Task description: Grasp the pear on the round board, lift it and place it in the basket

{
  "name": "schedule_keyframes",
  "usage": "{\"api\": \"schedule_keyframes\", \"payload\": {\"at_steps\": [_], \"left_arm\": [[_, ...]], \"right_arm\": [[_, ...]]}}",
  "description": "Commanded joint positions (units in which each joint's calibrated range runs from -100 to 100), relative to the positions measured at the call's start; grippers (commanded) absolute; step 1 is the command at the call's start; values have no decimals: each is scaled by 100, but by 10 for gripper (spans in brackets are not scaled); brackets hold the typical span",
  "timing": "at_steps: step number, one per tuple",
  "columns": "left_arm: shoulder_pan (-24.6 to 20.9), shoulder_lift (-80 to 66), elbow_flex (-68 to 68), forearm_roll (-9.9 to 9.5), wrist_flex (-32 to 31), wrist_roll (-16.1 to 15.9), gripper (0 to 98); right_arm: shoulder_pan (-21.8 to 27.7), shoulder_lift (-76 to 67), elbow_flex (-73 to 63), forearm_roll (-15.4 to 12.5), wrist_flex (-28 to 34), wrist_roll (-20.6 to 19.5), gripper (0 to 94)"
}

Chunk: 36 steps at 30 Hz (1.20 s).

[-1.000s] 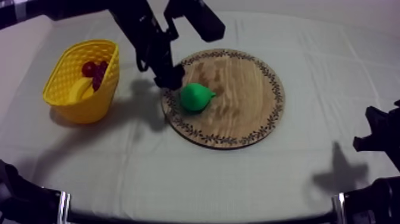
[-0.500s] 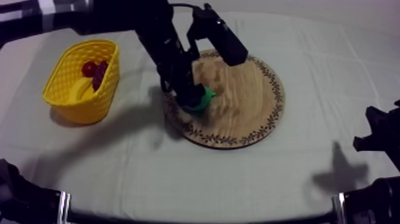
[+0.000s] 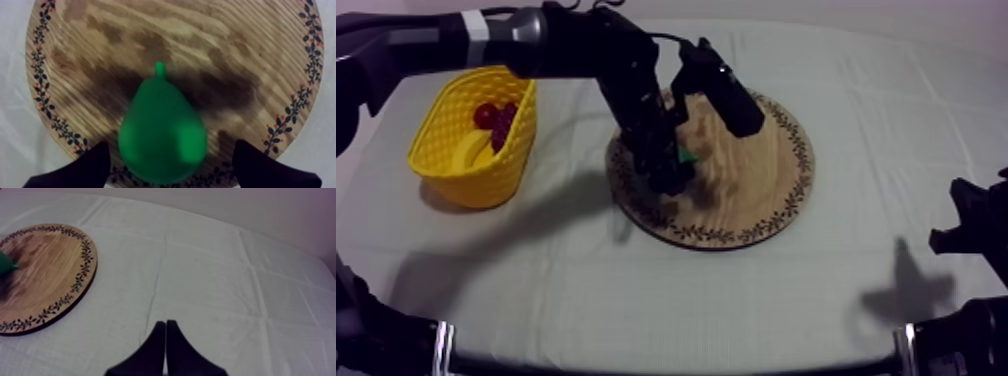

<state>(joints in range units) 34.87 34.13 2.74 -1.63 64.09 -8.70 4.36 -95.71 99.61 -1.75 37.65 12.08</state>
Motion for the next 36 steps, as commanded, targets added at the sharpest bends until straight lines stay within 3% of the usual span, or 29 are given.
{"api": "schedule_keyframes", "payload": {"at_steps": [1,22,25,31,36], "left_arm": [[-6,61,-36,-3,-40,0,890],[-85,496,-211,-6,-226,-6,845],[-105,505,-247,29,-235,-17,794],[-127,488,-185,87,-400,-151,591],[-173,468,-171,142,-458,-251,532]], "right_arm": [[1,-5,5,2,1,1,3],[1,-5,5,2,1,1,3],[1,-5,5,2,1,1,3],[1,-5,5,2,1,1,3],[1,-5,5,2,1,1,3]]}}
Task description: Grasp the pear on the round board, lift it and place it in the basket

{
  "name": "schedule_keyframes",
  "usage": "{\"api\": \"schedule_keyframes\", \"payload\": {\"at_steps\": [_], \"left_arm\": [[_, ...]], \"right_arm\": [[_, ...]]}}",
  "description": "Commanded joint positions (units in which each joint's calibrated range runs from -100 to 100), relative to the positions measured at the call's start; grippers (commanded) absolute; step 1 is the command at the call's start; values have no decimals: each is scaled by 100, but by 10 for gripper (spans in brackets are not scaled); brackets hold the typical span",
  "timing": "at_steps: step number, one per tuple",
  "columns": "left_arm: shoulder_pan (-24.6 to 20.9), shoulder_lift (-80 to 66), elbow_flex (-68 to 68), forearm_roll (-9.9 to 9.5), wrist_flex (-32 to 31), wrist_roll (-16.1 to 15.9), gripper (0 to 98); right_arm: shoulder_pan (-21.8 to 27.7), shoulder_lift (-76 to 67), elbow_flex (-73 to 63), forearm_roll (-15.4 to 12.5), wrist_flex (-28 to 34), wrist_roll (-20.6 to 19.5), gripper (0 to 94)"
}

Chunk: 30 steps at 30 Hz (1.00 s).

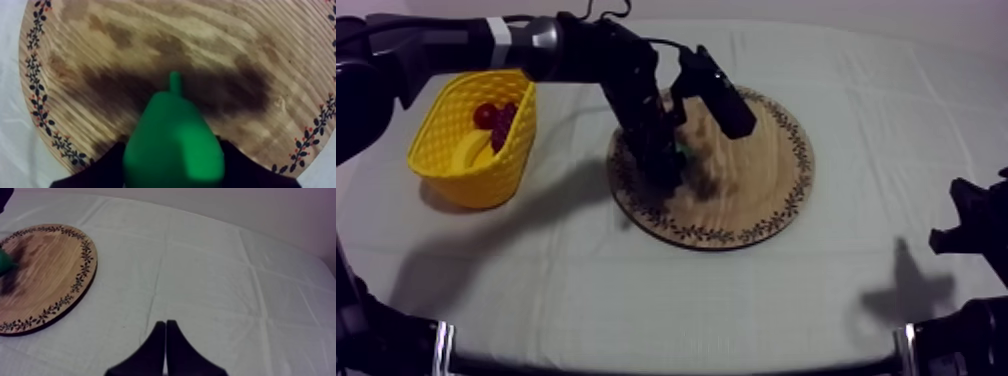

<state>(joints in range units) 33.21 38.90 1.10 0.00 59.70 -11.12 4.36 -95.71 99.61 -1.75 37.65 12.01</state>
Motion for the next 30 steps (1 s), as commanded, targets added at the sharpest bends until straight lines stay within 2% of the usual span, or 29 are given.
{"api": "schedule_keyframes", "payload": {"at_steps": [1,15,30], "left_arm": [[-19,-18,-15,-16,-25,-17,527],[-307,-1262,145,-32,46,3,545],[-665,-4335,1871,-134,1340,22,557]], "right_arm": [[1,-5,5,2,1,8,3],[1,-5,5,2,1,13,3],[1,-5,5,2,1,8,3]]}}
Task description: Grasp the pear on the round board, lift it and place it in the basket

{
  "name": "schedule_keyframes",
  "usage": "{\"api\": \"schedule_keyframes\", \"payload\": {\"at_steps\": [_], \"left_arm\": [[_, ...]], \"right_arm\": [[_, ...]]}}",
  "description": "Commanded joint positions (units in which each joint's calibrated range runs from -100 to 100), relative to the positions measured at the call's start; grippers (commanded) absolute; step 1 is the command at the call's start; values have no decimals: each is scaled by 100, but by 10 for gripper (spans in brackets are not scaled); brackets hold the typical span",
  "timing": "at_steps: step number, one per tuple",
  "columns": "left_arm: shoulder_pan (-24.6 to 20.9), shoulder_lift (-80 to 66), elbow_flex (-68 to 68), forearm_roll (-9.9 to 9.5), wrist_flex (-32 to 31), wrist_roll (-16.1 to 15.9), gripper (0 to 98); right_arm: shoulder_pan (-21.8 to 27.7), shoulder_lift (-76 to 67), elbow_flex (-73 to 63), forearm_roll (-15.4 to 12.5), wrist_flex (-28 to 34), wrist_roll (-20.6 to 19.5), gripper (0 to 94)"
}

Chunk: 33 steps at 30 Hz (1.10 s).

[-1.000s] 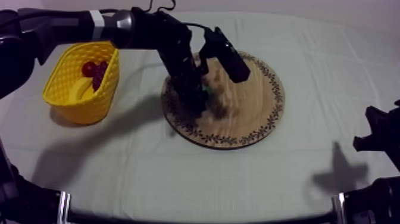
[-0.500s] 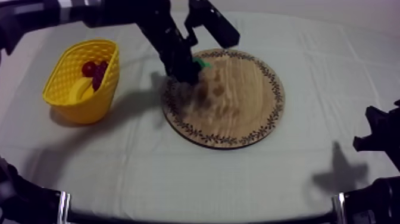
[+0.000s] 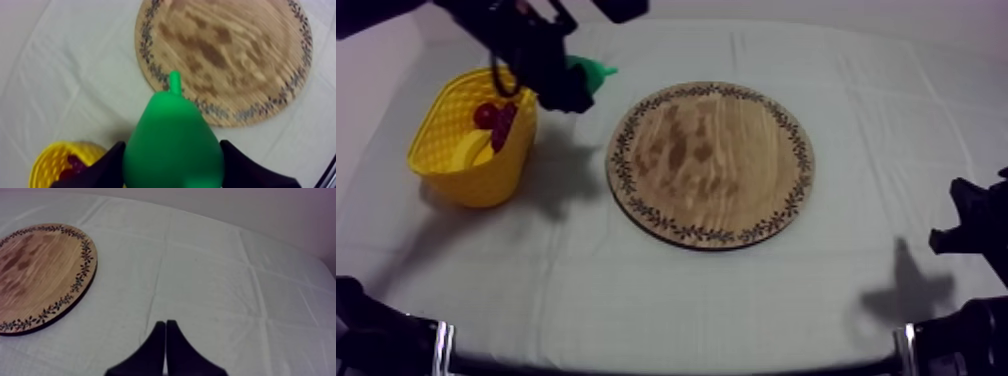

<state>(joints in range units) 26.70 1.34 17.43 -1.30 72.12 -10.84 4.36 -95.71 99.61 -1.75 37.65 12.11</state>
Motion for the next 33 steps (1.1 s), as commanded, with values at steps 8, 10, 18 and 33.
{"api": "schedule_keyframes", "payload": {"at_steps": [8,10,18,33], "left_arm": [[-285,-1446,503,-73,299,90,566],[-422,-1506,464,-118,247,209,569],[-1020,-1393,660,-338,141,555,546],[-1577,-424,655,-531,-513,1175,508]], "right_arm": [[1,-5,5,2,1,-3,3],[1,-5,5,2,1,-3,3],[1,-5,5,2,1,-3,3],[1,-5,5,2,1,-1,3]]}}
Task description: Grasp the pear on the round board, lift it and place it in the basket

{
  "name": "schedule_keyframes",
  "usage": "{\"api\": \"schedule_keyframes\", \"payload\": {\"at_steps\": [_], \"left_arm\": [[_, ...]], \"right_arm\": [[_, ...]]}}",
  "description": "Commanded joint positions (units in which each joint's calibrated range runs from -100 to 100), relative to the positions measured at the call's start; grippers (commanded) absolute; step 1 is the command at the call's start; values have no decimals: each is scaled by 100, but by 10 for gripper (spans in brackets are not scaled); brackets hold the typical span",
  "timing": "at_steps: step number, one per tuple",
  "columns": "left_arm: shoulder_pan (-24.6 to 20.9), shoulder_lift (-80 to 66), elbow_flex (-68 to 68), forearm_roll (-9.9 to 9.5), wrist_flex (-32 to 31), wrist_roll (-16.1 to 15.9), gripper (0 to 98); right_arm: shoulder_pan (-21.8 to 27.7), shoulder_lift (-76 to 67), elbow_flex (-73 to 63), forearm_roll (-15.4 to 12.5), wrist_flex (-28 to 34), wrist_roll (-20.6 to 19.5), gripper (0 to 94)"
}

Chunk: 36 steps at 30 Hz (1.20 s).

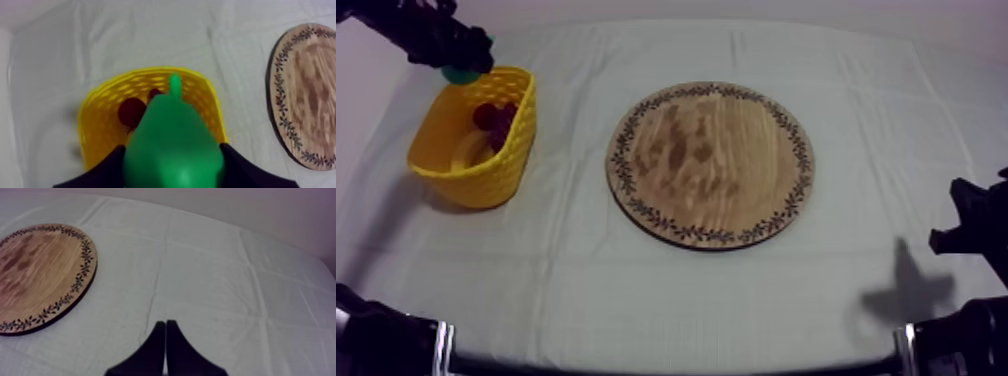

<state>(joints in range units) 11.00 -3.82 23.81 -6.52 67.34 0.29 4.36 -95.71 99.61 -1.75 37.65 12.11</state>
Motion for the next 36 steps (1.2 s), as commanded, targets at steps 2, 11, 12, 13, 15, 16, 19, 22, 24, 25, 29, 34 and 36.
{"api": "schedule_keyframes", "payload": {"at_steps": [2,11,12,13,15,16,19,22,24,25,29,34,36], "left_arm": [[-22,233,90,-48,-135,123,504],[-127,782,234,-160,-775,506,474],[-140,832,236,-172,-806,535,472],[-151,876,238,-183,-828,561,471],[-176,955,243,-206,-856,601,466],[-192,988,249,-214,-865,613,465],[-246,1064,288,-235,-879,605,461],[-285,1104,356,-259,-886,588,463],[-304,1113,405,-266,-894,577,467],[-309,1112,429,-267,-897,567,472],[-314,1085,498,-244,-859,526,529],[-315,1054,455,-150,-680,404,773],[-307,1038,411,-147,-616,371,868]], "right_arm": [[1,-5,5,2,2,-2,3],[1,-5,5,2,2,-3,3],[1,-5,5,2,2,-3,3],[1,-5,5,2,2,-3,3],[1,-5,5,2,2,-3,3],[1,-5,5,2,2,-3,3],[1,-5,5,2,2,-3,3],[1,-5,5,2,2,-3,3],[1,-5,5,2,2,-3,3],[1,-5,5,2,2,-3,3],[1,-5,5,2,2,-3,3],[1,-5,5,2,2,-3,3],[1,-5,5,2,2,-3,3]]}}
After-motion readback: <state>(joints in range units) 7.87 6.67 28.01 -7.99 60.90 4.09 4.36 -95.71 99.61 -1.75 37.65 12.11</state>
